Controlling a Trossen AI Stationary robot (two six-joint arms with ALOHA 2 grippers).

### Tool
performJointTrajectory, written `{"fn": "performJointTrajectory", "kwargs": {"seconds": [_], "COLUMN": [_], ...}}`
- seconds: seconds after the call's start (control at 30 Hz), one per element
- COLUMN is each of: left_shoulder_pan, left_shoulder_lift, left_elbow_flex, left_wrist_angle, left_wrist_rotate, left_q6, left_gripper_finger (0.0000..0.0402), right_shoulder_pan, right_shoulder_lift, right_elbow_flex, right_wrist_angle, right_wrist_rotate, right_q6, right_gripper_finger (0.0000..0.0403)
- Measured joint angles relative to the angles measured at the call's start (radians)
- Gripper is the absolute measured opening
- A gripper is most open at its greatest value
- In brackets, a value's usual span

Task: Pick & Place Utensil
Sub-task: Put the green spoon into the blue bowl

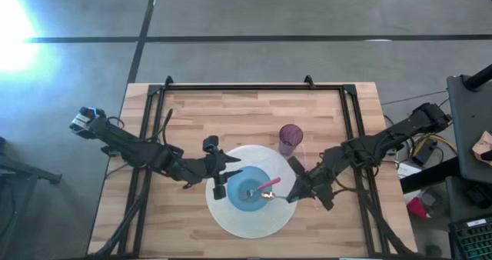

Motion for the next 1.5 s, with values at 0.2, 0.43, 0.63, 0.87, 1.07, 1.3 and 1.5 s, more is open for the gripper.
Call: {"fn": "performJointTrajectory", "kwargs": {"seconds": [0.2, 0.43, 0.63, 0.87, 1.07, 1.3, 1.5], "left_shoulder_pan": [0.0, 0.0, 0.0, 0.0, 0.0, 0.0, 0.0], "left_shoulder_lift": [0.0, 0.0, 0.0, 0.0, 0.0, 0.0, 0.0], "left_elbow_flex": [0.0, 0.0, 0.0, 0.0, 0.0, 0.0, 0.0], "left_wrist_angle": [0.0, 0.0, 0.001, 0.001, 0.006, 0.006, 0.005], "left_wrist_rotate": [0.0, 0.003, 0.003, 0.002, -0.001, -0.001, -0.001], "left_q6": [-0.001, -0.056, -0.079, -0.079, -0.081, -0.082, -0.082], "left_gripper_finger": [0.0151, 0.0151, 0.0151, 0.0151, 0.0151, 0.0151, 0.0151], "right_shoulder_pan": [0.002, 0.002, 0.0, 0.001, -0.01, -0.031, -0.057], "right_shoulder_lift": [0.0, 0.0, 0.001, 0.026, 0.109, 0.146, 0.246], "right_elbow_flex": [-0.081, -0.161, -0.257, -0.314, -0.27, -0.207, -0.166], "right_wrist_angle": [0.069, 0.189, 0.337, 0.438, 0.452, 0.39, 0.338], "right_wrist_rotate": [-0.012, -0.102, -0.105, -0.105, -0.104, -0.111, -0.12], "right_q6": [-0.006, -0.034, -0.051, -0.067, -0.117, -0.169, -0.176], "right_gripper_finger": [0.0008, 0.0008, 0.0008, 0.0008, 0.0008, 0.0008, 0.0008]}}
